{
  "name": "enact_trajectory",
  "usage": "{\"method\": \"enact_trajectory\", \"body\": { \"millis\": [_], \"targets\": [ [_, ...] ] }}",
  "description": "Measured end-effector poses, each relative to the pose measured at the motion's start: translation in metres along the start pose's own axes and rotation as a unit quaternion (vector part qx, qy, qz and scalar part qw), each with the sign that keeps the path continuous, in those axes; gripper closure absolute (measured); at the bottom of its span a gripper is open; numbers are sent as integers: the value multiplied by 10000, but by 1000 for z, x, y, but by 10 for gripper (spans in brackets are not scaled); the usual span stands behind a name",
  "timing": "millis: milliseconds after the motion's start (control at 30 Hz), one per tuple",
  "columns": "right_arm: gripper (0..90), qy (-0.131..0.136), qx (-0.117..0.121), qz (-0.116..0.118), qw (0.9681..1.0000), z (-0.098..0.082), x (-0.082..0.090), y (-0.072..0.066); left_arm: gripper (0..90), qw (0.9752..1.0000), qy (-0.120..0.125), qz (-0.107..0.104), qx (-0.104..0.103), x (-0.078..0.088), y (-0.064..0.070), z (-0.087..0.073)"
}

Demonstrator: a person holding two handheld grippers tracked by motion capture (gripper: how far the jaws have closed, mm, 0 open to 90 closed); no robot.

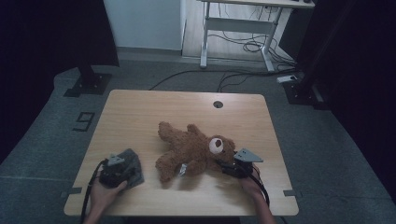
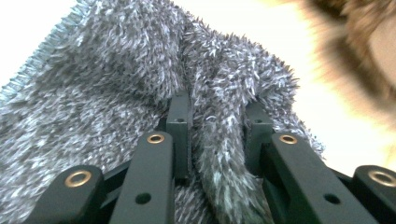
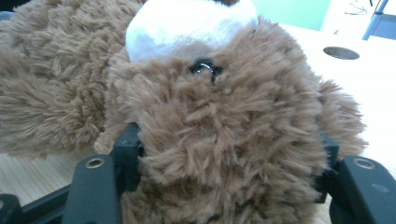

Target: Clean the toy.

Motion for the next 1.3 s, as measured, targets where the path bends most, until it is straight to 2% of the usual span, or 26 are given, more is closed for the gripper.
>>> {"method": "enact_trajectory", "body": {
  "millis": [100, 200, 233, 267, 300, 333, 367, 400, 500, 600, 733, 800, 1000, 1300],
  "targets": [
    [327, -6, 20, -24, 10000, 0, 0, 0, 685, 10000, 6, -9, 83, 4, -7, -3],
    [283, -5, 106, -53, 9999, 1, 0, -2, 632, 10000, 19, -19, 39, 5, -4, -2],
    [235, 1, 85, -59, 9999, 2, 1, -3, 565, 10000, 33, -24, 9, 6, -2, 0],
    [235, 1, 85, -59, 9999, 2, 1, -3, 565, 10000, 58, -39, -9, 6, 0, 1],
    [208, 11, 69, -60, 10000, 2, 2, -4, 522, 9999, 98, -56, -15, 6, 2, 4],
    [165, 40, 3, -36, 10000, 3, 3, -4, 421, 9997, 193, -151, -28, 10, 7, 8],
    [151, 57, -42, -30, 10000, 3, 3, -5, 382, 9995, 255, -182, -54, 12, 9, 11],
    [136, 54, -67, -14, 10000, 4, 4, -5, 348, 9995, 255, -182, -54, 12, 9, 11],
    [121, 70, -143, 40, 9999, 6, 6, -5, 308, 9984, 510, -241, -83, 23, 14, 18],
    [103, 72, -195, 75, 9998, 8, 8, -5, 279, 9972, 695, -276, -86, 35, 15, 26],
    [100, 201, -258, 94, 9994, 13, 15, -5, 264, 9953, 917, -295, -86, 50, 16, 37],
    [100, 275, -303, 98, 9991, 15, 20, -5, 258, 9938, 1042, -367, -112, 57, 20, 43],
    [104, 316, -323, 61, 9990, 18, 28, -5, 253, 9921, 1127, -501, -213, 60, 33, 50],
    [111, 355, -361, 112, 9987, 17, 44, -12, 256, 9903, 1141, -750, -273, 52, 56, 58]
  ]
}}
Point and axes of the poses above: each handheld gripper's, and its own axes: x roughly backward along the jaws, z roughly out of its top, y roughly to its right, the point moved 8 cm from there along -x, roughly forward along the jaws, and after that the axes turned 8 degrees about z, right-handed, at the moved point
